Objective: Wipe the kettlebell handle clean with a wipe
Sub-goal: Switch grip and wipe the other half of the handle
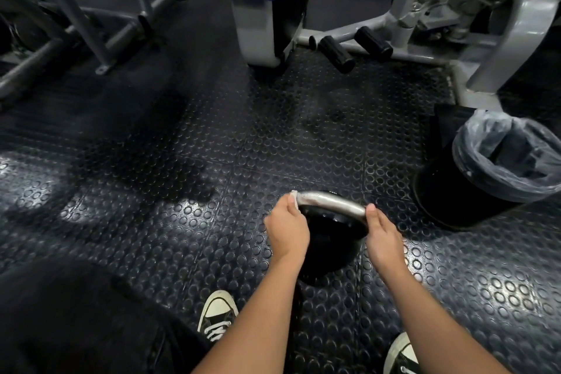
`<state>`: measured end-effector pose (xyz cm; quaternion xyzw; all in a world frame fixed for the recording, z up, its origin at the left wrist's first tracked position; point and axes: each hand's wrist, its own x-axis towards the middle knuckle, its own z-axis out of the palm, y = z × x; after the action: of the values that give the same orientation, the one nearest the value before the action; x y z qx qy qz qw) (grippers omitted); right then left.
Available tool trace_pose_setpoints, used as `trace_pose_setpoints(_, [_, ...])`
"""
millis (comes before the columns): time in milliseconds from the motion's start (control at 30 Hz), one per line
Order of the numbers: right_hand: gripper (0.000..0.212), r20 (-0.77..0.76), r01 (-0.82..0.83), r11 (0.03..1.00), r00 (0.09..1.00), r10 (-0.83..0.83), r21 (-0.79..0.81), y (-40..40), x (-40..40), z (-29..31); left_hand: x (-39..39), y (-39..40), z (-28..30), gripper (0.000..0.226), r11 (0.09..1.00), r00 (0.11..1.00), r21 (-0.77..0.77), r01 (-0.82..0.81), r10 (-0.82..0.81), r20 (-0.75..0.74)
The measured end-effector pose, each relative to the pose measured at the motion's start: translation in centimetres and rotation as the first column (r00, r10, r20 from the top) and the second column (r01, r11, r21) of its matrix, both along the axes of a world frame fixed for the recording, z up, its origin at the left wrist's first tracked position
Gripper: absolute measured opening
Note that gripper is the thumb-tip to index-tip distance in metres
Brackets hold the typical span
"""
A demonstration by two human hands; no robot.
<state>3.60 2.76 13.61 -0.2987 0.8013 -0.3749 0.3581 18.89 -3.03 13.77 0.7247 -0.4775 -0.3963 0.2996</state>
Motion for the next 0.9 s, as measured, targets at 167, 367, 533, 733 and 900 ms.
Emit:
trace_pose_setpoints(167, [0.051,0.011,-0.009,1.0,1.0,0.009,-0.004,0.0,-0.1,0.1,1.7,-4.5,0.2,0.035,0.962,0.962,0.099,0.253,-0.261,0.084])
trace_pose_setpoints(367, [0.047,0.029,-0.022,1.0,0.999,0.022,0.0,0.0,-0.5,0.1,1.3,-8.7,1.5,0.033,0.795,0.791,0.218,0.566,-0.598,0.127])
trace_pose_setpoints(533, [0.051,0.016,-0.049,0.999,0.999,0.049,0.01,0.1,-1.0,-0.1,2.4,-10.3,2.4,0.04,0.701,0.68,0.273,0.659,-0.71,0.182])
trace_pose_setpoints(733, [0.058,0.04,-0.031,0.999,0.999,0.03,0.031,0.1,-1.0,-0.1,1.8,-11.5,4.2,0.042,0.606,0.578,0.328,0.725,-0.794,0.19])
trace_pose_setpoints(900, [0.053,0.041,-0.04,0.999,0.998,0.039,0.011,0.2,-0.9,0.2,1.5,-10.9,3.6,0.053,0.603,0.57,0.354,0.715,-0.796,0.204])
